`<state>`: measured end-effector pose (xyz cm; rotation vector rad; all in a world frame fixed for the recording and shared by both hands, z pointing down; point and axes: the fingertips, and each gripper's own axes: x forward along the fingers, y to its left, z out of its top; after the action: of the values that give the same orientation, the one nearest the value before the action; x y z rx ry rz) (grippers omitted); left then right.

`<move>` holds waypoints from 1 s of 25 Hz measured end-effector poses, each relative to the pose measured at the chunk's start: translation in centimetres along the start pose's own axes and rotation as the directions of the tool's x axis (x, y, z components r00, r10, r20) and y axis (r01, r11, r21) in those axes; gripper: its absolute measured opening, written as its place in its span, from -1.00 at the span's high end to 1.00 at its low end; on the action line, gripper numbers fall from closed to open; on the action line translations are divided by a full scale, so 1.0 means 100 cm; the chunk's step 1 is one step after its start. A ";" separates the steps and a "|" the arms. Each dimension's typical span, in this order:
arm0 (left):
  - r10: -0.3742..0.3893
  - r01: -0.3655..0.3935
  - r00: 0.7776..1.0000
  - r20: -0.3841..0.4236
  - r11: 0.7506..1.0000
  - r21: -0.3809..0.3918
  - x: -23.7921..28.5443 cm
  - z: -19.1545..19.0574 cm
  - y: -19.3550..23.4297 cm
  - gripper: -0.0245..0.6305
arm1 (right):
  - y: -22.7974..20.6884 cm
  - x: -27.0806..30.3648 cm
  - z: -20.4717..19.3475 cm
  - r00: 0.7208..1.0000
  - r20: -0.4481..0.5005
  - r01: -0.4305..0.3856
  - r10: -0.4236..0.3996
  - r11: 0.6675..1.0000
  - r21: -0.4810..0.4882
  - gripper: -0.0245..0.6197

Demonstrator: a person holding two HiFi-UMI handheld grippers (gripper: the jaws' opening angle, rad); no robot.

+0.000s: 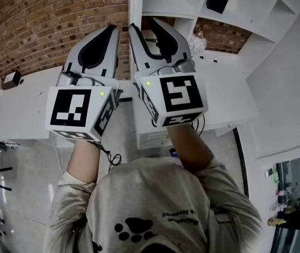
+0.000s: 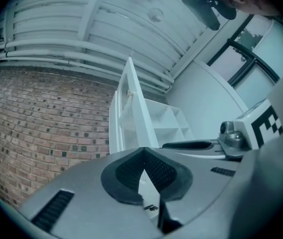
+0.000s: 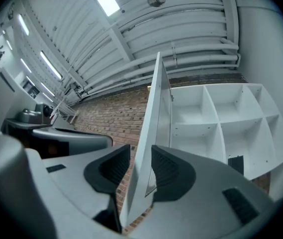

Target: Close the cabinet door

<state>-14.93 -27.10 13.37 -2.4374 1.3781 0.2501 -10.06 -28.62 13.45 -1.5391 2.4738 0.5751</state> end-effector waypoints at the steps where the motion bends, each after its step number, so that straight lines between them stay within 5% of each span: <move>1: 0.003 -0.003 1.000 -0.004 1.000 -0.004 0.001 -0.001 0.002 0.90 | 0.000 0.004 -0.001 1.000 -0.004 -0.002 0.002 1.000 0.007 0.53; 12: 0.037 -0.038 0.999 -0.032 0.999 -0.008 0.008 -0.014 0.010 0.90 | -0.001 0.027 -0.001 0.997 -0.031 0.073 -0.076 0.994 -0.077 0.53; 25: -0.040 0.040 0.999 -0.022 0.999 -0.025 0.046 -0.023 -0.034 0.90 | -0.052 0.003 -0.006 0.997 -0.063 0.035 -0.034 0.999 0.006 0.60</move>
<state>-9.67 -29.93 14.73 -2.4919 1.3414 0.2318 -5.54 -31.19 12.71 -1.6181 2.4865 0.5194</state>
